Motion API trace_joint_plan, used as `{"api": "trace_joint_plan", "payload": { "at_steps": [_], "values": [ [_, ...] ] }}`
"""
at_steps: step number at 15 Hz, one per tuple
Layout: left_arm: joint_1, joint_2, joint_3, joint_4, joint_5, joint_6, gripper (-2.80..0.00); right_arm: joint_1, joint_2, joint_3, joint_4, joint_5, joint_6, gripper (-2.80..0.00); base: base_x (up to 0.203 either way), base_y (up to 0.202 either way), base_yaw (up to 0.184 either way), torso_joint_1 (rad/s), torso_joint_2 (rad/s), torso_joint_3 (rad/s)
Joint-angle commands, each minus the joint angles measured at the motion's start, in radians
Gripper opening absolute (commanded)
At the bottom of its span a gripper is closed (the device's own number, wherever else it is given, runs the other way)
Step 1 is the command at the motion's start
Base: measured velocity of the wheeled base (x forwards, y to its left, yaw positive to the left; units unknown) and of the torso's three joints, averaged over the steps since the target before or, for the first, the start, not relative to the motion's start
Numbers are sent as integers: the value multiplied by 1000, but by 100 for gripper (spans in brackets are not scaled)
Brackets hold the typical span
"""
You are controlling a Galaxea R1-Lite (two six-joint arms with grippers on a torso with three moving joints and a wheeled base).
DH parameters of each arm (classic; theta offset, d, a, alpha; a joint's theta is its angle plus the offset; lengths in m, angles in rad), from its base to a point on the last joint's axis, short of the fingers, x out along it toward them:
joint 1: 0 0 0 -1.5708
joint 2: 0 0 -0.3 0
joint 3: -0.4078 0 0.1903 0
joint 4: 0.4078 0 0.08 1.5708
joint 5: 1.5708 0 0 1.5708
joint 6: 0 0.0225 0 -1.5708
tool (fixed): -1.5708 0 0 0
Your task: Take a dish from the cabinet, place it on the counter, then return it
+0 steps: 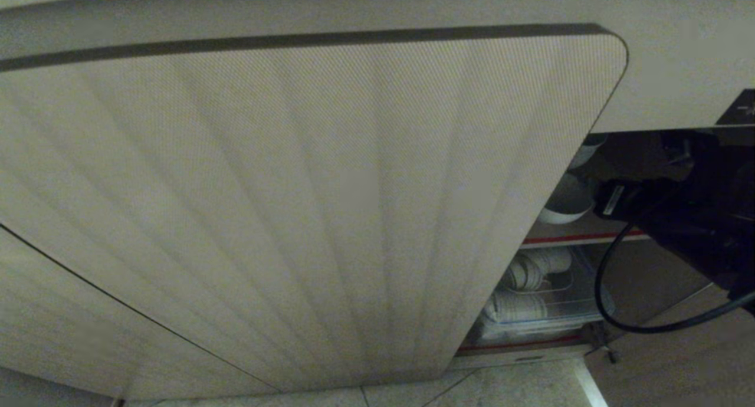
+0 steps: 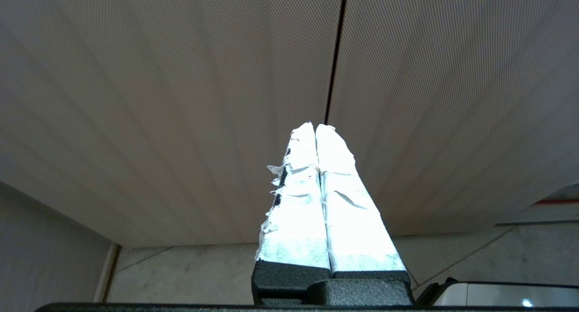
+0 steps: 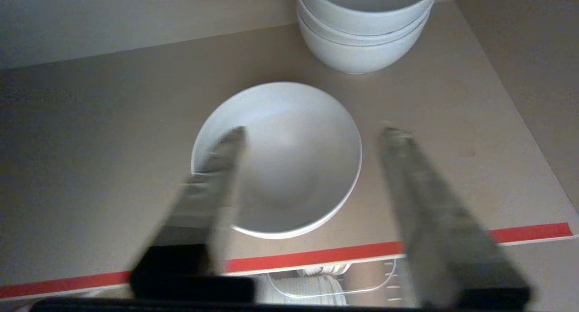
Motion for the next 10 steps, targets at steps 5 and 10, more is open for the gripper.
{"api": "trace_joint_plan", "payload": {
  "at_steps": [5,10],
  "values": [
    [0,0,0,0,0,-1,-280,1,-39,45,-7,0,1,-280,0,0,0,0,0,0],
    [0,0,0,0,0,-1,-280,2,-78,70,-4,0,-2,-280,0,0,0,0,0,0]
  ]
}}
